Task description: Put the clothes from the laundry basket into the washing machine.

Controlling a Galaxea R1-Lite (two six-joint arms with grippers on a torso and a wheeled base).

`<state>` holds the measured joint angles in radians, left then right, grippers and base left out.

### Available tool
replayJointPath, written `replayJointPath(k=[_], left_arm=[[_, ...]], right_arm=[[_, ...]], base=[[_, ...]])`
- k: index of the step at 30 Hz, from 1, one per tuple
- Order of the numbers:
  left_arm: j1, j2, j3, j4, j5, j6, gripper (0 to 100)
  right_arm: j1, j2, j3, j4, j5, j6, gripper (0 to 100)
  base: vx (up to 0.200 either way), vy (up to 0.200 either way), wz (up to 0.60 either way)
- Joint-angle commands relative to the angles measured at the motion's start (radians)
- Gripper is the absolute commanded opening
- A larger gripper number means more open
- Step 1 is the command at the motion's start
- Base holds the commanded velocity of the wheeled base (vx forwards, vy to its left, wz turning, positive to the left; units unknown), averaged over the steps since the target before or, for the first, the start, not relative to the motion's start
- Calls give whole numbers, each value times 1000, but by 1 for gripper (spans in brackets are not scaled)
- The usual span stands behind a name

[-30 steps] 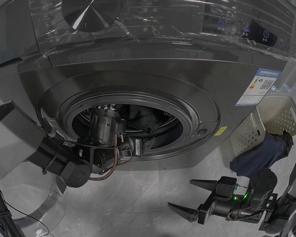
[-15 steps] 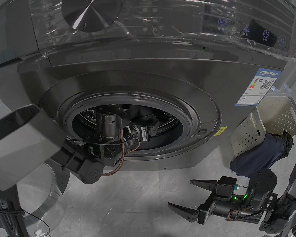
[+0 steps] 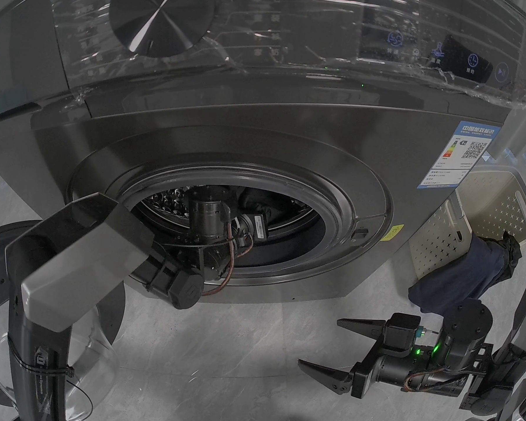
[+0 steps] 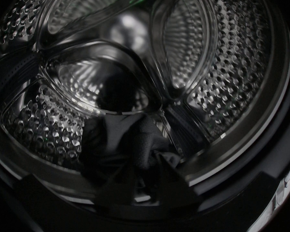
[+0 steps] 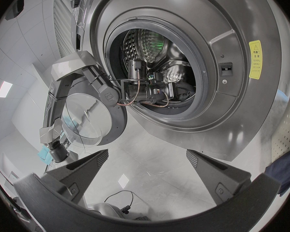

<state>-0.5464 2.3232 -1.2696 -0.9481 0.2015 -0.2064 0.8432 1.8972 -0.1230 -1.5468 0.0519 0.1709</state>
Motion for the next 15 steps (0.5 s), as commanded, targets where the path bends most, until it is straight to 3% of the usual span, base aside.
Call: replayJointPath(k=[1, 6, 9, 15], left_arm=[[42, 87, -149, -1, 33, -21, 0], [68, 117, -255, -5, 64, -74, 0], [74, 137, -303, -14, 95, -76, 0], [71, 131, -310, -8, 98, -77, 0]], right_arm=[[0, 0, -4, -1, 0, 1, 100], [0, 2, -7, -1, 0, -1, 100], [0, 3, -9, -1, 0, -1, 100], [0, 5, -6, -1, 0, -1, 100]], base=[[0, 0, 0], [0, 0, 0], [0, 0, 0], [0, 0, 0]])
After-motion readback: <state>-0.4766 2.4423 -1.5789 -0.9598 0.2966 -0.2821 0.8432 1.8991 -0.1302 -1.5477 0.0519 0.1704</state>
